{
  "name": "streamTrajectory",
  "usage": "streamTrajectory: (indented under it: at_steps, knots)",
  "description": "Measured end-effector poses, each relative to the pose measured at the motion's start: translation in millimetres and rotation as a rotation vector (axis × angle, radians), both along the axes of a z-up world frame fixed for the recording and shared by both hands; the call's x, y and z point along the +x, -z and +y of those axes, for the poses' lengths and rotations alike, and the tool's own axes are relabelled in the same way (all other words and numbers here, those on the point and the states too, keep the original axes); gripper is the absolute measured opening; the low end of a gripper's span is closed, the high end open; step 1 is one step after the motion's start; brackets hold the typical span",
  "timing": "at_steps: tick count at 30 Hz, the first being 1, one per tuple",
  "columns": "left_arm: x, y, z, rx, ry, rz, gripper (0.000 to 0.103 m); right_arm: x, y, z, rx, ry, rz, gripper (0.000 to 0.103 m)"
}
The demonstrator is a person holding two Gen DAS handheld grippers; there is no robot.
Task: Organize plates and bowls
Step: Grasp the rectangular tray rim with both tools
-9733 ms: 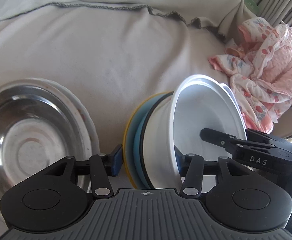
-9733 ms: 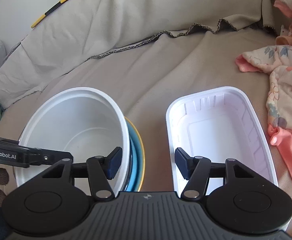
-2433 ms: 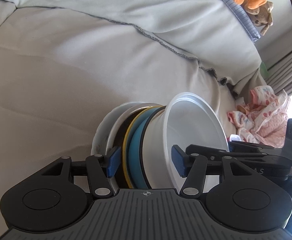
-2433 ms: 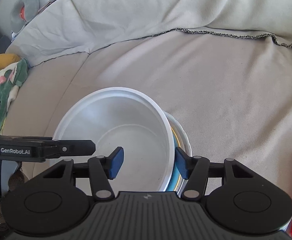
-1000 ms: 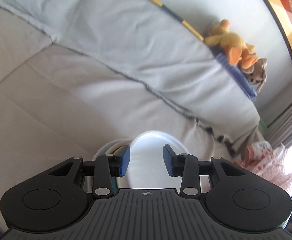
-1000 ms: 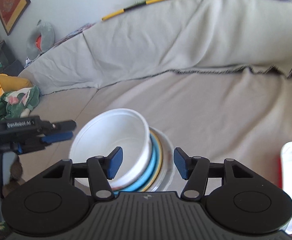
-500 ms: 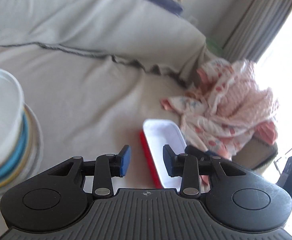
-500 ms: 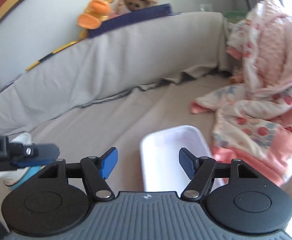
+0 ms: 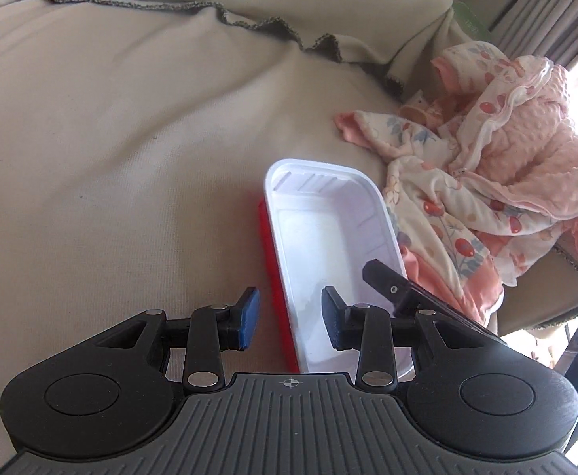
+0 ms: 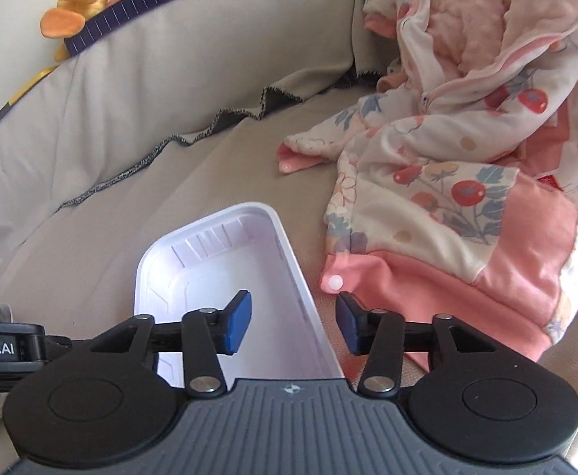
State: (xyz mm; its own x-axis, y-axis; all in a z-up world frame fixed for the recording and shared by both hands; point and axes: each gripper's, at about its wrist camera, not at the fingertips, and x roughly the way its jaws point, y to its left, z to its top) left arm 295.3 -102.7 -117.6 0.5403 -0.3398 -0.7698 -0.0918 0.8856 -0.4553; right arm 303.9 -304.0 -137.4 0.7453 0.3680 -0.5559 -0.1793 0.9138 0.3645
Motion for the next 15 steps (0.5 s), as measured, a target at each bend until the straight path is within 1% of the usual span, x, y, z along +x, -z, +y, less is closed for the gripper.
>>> streamTrajectory:
  at_steps: [2,4,7,10,12,15]
  knots:
    - [0,4,1,0.014,0.017,-0.005,0.032,-1,2,4,0.025,-0.014,0.016,0.039]
    - [-4,6,3,0.051,0.024,-0.006,0.026,-8,2,10,0.055,-0.039,0.026,0.037]
    - [-20,1,21,0.076,-0.006,-0.017,0.026,-25,0,27,0.062,-0.078,0.03,0.037]
    - [-46,-7,48,0.088,-0.039,-0.041,0.025,-41,0,50,0.06,-0.142,0.028,0.037]
    - [-69,-10,65,0.103,-0.062,-0.043,0.022,-52,0,63,0.08,-0.204,0.032,0.037]
    - [-103,-8,79,0.126,-0.083,-0.037,0.021,-68,2,80,0.087,-0.28,0.034,0.037]
